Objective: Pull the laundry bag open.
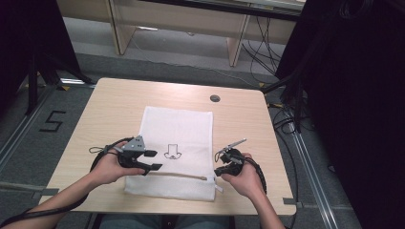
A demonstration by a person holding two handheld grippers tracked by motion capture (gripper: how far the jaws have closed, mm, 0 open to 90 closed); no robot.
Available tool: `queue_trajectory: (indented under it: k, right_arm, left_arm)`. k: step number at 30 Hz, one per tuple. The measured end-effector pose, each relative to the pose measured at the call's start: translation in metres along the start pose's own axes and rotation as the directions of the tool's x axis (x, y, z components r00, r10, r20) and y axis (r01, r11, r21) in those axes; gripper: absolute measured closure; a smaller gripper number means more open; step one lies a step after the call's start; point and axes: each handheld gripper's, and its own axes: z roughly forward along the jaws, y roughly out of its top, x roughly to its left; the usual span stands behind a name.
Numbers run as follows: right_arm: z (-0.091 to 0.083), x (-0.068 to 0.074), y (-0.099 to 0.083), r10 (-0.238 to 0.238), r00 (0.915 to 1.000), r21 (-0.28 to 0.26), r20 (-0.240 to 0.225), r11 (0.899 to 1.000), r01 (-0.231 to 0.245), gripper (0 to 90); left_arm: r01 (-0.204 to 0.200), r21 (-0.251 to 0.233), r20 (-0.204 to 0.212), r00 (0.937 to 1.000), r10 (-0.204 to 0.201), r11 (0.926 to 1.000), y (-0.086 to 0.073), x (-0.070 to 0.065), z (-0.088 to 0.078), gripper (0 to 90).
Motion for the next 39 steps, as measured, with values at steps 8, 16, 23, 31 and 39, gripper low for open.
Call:
queue_trajectory:
  k: [8,16,23,31,39]
  right_arm:
    - [0.009,0.004,0.001,-0.017,0.9995,0.006,-0.025,1.000,0.017,79.6]
    - [0.015,0.007,0.004,0.030,0.9991,0.039,-0.030,0.999,-0.029,90.0]
    - [0.019,0.011,0.008,0.035,0.9985,0.059,-0.043,0.998,-0.033,90.0]
    - [0.025,0.012,0.005,0.032,0.9984,0.106,-0.047,0.994,-0.027,90.0]
    - [0.030,0.012,0.005,0.040,0.9985,0.118,-0.037,0.992,-0.035,90.0]
  left_arm:
    - [-0.038,0.025,0.021,0.9991,0.038,0.9990,0.006,-0.009,0.009,43.2]
    - [-0.065,0.032,0.042,0.9971,0.064,0.9974,0.011,-0.016,0.018,43.1]
    - [-0.094,0.035,0.057,0.9941,0.092,0.9949,0.018,-0.021,0.024,43.0]
    - [-0.118,0.056,0.097,0.9889,0.112,0.9914,0.030,-0.032,0.041,43.1]
    - [-0.149,0.061,0.127,0.9819,0.141,0.9869,0.041,-0.040,0.060,44.7]
